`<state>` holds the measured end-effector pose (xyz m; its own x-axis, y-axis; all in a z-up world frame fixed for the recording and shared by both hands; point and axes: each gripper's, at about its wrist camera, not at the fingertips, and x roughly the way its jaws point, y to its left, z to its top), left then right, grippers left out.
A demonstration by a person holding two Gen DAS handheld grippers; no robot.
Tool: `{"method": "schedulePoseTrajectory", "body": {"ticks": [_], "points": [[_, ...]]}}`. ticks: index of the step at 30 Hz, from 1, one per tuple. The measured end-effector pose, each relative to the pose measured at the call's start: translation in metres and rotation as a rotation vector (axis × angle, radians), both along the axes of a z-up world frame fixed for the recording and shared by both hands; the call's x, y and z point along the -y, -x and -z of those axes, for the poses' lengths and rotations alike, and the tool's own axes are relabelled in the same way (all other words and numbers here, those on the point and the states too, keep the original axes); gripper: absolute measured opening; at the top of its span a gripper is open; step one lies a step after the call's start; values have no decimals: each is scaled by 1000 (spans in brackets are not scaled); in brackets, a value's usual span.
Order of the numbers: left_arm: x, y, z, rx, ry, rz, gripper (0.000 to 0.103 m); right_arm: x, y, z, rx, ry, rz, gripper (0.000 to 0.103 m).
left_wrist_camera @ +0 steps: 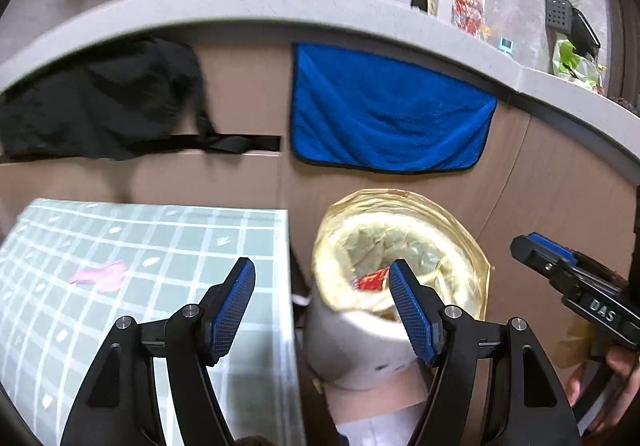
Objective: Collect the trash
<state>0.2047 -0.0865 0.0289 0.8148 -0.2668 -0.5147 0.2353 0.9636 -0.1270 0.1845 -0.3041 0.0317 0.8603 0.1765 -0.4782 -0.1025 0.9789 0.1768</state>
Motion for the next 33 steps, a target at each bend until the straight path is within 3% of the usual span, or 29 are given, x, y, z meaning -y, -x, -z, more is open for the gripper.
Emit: {"method": "schedulePoseTrajectory", "body": {"ticks": [4, 9, 12, 22, 33], "points": [[-21, 58, 0, 33, -36, -56, 70, -28, 49, -6, 38, -17, -74, 50], [-42, 113, 8, 15, -91, -115, 70, -61, 103, -2, 62, -14, -145, 53], [-52, 141, 10, 24, -132, -147, 70, -79, 134, 0, 94, 29, -141, 53], [-77, 223, -11, 185, -111, -170, 70, -103, 206, 9, 145, 71, -71, 53], [-92, 241, -13, 148, -89, -223, 70, -106, 223, 5, 159, 61, -77, 54]]}}
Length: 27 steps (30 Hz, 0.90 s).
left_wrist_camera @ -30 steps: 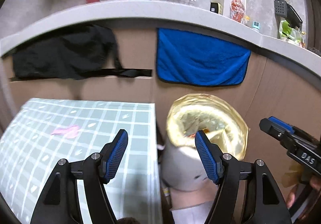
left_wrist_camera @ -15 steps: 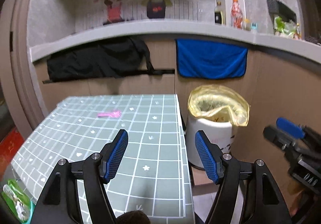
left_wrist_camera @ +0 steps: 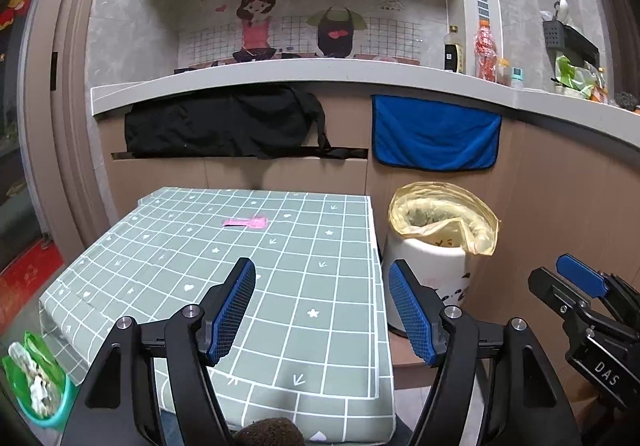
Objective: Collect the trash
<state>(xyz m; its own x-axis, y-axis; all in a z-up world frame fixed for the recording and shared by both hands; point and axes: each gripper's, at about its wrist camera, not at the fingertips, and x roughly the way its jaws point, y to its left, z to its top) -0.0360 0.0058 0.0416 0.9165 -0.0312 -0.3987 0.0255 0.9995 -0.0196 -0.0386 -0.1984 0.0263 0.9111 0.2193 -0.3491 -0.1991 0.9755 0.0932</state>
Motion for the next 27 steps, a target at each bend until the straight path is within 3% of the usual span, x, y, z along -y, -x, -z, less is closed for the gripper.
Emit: {"method": "schedulePoseTrajectory", "body": {"ticks": [27], "points": [[4, 3, 0, 7, -6, 22, 70, -2, -1, 2, -5, 30, 0, 54]]}}
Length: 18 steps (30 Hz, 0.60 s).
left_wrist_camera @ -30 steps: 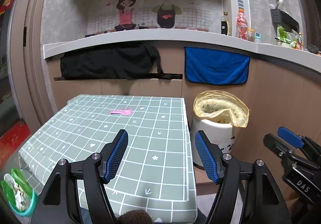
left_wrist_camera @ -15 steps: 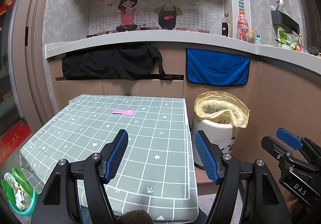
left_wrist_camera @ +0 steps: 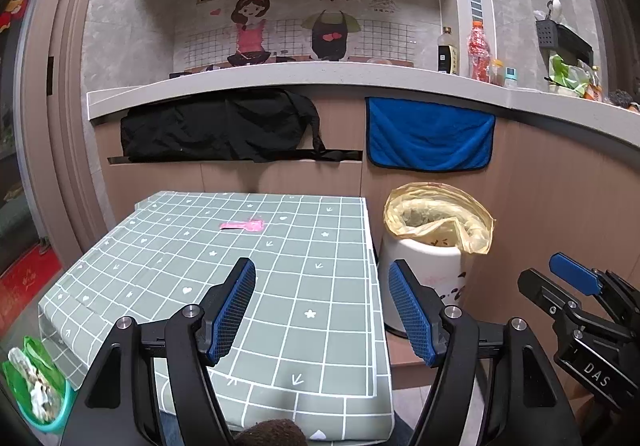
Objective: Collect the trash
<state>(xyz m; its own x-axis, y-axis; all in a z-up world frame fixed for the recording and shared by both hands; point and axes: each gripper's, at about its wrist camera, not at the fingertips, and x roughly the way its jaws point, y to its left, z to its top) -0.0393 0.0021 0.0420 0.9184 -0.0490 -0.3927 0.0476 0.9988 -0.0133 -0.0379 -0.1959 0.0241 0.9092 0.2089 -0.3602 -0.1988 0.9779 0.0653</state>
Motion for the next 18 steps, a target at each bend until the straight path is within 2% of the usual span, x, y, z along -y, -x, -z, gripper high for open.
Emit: {"method": "schedulePoseTrajectory", "body": {"ticks": [18], "points": [[1, -4, 2, -8, -9, 32, 70, 3, 4, -1, 9, -12, 25, 54]]}}
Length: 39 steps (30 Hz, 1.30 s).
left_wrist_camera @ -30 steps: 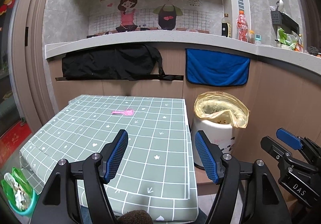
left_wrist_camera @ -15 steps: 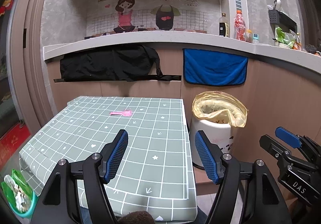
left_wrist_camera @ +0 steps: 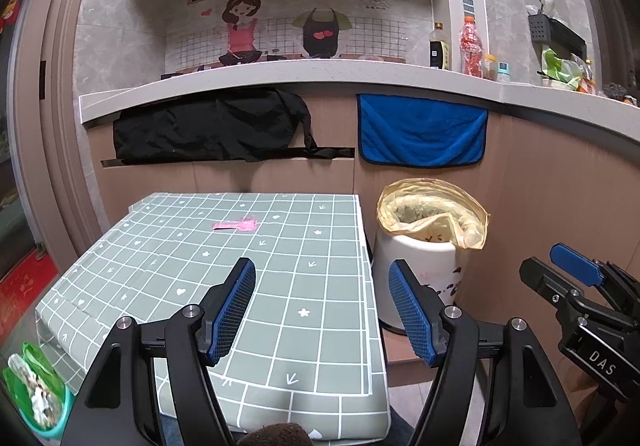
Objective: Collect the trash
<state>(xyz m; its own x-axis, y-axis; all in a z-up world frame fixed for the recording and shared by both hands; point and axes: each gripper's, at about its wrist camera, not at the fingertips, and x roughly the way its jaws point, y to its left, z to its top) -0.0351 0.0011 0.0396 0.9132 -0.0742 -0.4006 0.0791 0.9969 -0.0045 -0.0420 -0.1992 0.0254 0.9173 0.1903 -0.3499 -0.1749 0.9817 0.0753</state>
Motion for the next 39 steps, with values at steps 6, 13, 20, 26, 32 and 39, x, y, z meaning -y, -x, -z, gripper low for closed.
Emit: {"method": "schedulePoseTrajectory", "body": {"ticks": [6, 13, 20, 26, 32, 39], "points": [[0, 0, 0, 2, -5, 13, 70, 2, 1, 0, -1, -5, 11, 54], [1, 0, -1, 7, -8, 22, 70, 3, 2, -1, 3, -7, 14, 54], [2, 0, -2, 10, -17, 37, 70, 4, 1, -1, 2, -8, 13, 54], [1, 1, -3, 15, -19, 39, 70, 4, 1, -1, 3, -8, 14, 54], [1, 1, -3, 15, -21, 43, 70, 5, 1, -1, 2, -8, 13, 54], [1, -1, -3, 8, -23, 47, 70, 4, 2, -1, -2, -7, 15, 55]]}}
